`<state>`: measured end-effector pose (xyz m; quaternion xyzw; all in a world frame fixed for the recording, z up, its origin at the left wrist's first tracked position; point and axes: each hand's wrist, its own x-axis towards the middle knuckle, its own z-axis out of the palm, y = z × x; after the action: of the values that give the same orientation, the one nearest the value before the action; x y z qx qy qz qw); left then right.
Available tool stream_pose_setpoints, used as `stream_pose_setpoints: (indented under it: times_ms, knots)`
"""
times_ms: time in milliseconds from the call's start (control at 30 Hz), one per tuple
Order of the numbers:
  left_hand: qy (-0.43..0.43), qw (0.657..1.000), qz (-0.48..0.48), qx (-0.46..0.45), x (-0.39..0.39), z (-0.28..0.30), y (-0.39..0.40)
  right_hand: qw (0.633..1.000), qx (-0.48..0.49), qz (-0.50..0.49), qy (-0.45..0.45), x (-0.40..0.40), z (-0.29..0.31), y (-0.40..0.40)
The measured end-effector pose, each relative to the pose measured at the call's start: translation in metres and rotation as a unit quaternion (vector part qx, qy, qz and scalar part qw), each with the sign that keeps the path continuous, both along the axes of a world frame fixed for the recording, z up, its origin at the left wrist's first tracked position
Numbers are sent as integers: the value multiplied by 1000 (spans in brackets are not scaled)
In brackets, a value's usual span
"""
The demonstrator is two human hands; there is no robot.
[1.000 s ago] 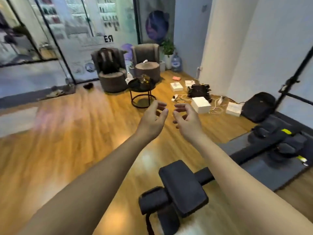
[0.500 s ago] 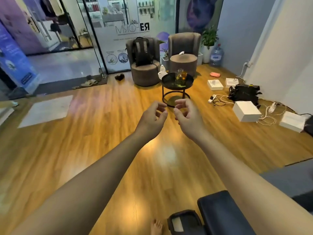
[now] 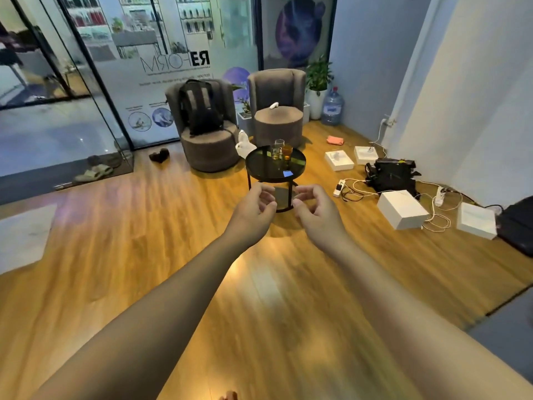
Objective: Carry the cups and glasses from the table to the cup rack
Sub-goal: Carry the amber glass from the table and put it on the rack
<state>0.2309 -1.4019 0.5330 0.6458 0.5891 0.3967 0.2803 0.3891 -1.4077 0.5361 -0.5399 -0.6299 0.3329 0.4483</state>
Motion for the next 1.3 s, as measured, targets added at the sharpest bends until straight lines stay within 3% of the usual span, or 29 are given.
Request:
stream_pose_setpoints:
  times_ms: [567,833,1133,1300]
  knots:
    - [19,997,-36,-70,-109,-35,421,997,-67,-35,-35,-93,-44,392]
    - [27,993,-48,-103,-87,-84,611,994,-99,-52,-17,-65,-83,580]
    - [48,977,-38,-203,-34,-129,823,982,-183,-30,-26,-15,-118,816]
    - [3,978,-20,-209,-16,-160,872,980,-193,-26,-34,-3,-132,869]
